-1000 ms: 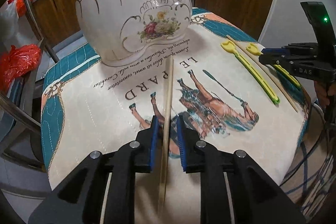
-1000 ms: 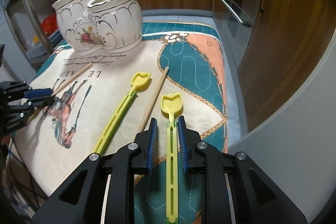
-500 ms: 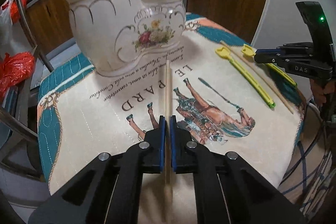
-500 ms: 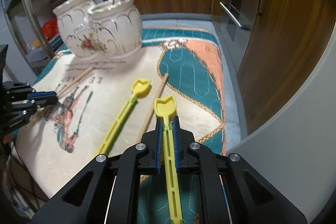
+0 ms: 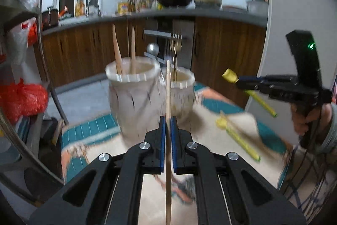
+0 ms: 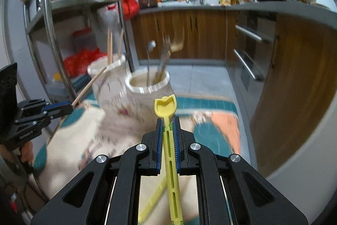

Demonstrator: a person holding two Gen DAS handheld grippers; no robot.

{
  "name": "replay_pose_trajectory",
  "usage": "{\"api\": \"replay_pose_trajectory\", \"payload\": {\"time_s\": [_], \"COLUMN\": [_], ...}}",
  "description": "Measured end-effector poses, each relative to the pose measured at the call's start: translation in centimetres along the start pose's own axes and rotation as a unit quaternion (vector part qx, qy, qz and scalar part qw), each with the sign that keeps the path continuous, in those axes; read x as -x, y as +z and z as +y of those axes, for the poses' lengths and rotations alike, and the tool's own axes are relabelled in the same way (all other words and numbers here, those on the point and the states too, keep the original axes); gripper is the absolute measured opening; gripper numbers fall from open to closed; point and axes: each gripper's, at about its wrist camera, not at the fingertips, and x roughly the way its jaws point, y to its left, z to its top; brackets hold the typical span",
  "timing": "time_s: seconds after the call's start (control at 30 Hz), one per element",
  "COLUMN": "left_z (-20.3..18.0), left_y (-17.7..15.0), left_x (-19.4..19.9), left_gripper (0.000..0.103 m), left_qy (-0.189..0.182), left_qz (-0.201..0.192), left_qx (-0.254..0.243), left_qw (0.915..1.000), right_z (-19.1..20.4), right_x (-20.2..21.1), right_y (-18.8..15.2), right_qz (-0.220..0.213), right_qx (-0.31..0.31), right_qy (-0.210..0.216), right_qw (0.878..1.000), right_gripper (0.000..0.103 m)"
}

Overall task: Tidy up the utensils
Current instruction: 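Carry the chopstick to the tall cup while the right tool carries the yellow spoon to the short cup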

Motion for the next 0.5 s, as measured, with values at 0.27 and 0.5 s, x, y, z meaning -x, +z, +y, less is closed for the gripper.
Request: {"api": "replay_pose_trajectory", "payload": {"time_s": [0.27,0.5], "left_z": [3.4,6.8], "left_y": [5.7,8.6], "left_x": [-0.7,-3.6], "left_gripper": [0.005,0.005], "left_qy": [-0.02,-0.028], "left_qz": [-0.104,-0.173], "left_qx": [0.057,0.129], "left_qw": [0.9927,0.9759], "right_z": [-0.4,-1.3], "right_x": [-2.4,-6.5], "right_y": [6.5,9.6], "right_qz": [-0.091,-0.143], "right_qx": [-0.058,-0.131], "right_qy": [0.043,0.092], "right_qw": [0.993,0.977], "right_gripper": [0.011,0.011]}}
